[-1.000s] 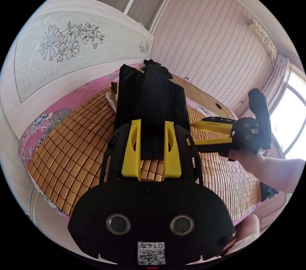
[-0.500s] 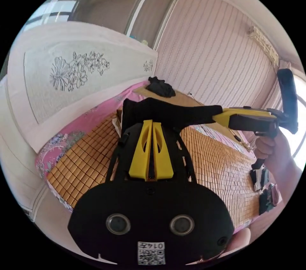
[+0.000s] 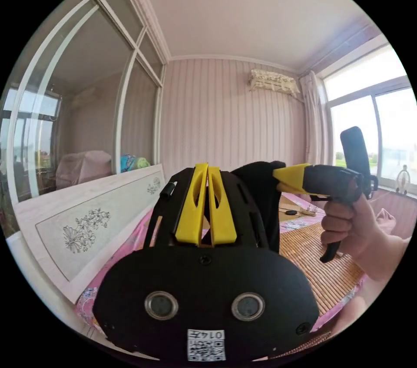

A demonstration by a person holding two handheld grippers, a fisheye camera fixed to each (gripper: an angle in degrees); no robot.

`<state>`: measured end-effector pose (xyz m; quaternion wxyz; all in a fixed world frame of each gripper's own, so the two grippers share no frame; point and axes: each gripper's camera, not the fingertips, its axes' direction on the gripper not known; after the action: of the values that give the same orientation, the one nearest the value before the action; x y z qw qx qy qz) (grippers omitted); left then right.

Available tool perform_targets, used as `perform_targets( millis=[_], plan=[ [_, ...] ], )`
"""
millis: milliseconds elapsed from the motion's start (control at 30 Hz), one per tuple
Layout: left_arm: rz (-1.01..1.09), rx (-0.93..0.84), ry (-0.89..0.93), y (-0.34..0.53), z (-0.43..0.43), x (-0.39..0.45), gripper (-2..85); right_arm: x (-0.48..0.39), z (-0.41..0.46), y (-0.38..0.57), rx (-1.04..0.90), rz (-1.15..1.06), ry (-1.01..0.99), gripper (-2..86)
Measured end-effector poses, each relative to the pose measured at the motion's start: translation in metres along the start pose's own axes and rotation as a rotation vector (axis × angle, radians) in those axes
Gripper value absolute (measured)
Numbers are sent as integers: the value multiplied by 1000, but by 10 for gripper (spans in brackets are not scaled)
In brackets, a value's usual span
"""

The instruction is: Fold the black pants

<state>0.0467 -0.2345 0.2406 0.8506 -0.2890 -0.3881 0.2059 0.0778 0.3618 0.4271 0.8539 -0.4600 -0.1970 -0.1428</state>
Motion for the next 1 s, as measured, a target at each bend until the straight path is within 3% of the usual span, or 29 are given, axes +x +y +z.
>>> perform_targets(
  millis=[100, 200, 267, 333, 400, 500, 633, 733, 800, 867, 1000],
  plan=[
    [22, -18, 206, 31, 7, 83, -10, 35, -70, 86, 73, 182, 56, 10],
    [48, -152, 372, 98, 35, 174, -10, 68, -134, 199, 47, 428, 260, 11],
    [61, -304, 524, 152, 54, 218, -10, 84, -173, 294, -150, 707, 584, 10],
    [3, -515, 626, 225, 57, 247, -9, 83, -182, 347, -402, 837, 785, 6],
    [-3, -665, 671, 273, 47, 251, -9, 69, -180, 372, -519, 814, 823, 7],
    [-36, -868, 559, 332, 19, 223, -7, 54, -149, 372, -648, 680, 795, 21],
    [-189, -1060, 411, 375, 4, 177, 14, 56, -47, 356, -809, 428, 624, 146],
    [-208, -1121, 346, 380, 13, 171, 76, 51, 39, 357, -1000, 204, 558, 171],
    [-219, -1170, 378, 382, 25, 177, 94, 49, 77, 363, -1095, 125, 530, 174],
    [-192, -1215, 435, 385, 37, 192, 103, 55, 111, 387, -1343, 50, 591, 151],
    [-37, -1342, 436, 403, 69, 223, 123, 49, 102, 377, -1324, 61, 573, 89]
  ],
)
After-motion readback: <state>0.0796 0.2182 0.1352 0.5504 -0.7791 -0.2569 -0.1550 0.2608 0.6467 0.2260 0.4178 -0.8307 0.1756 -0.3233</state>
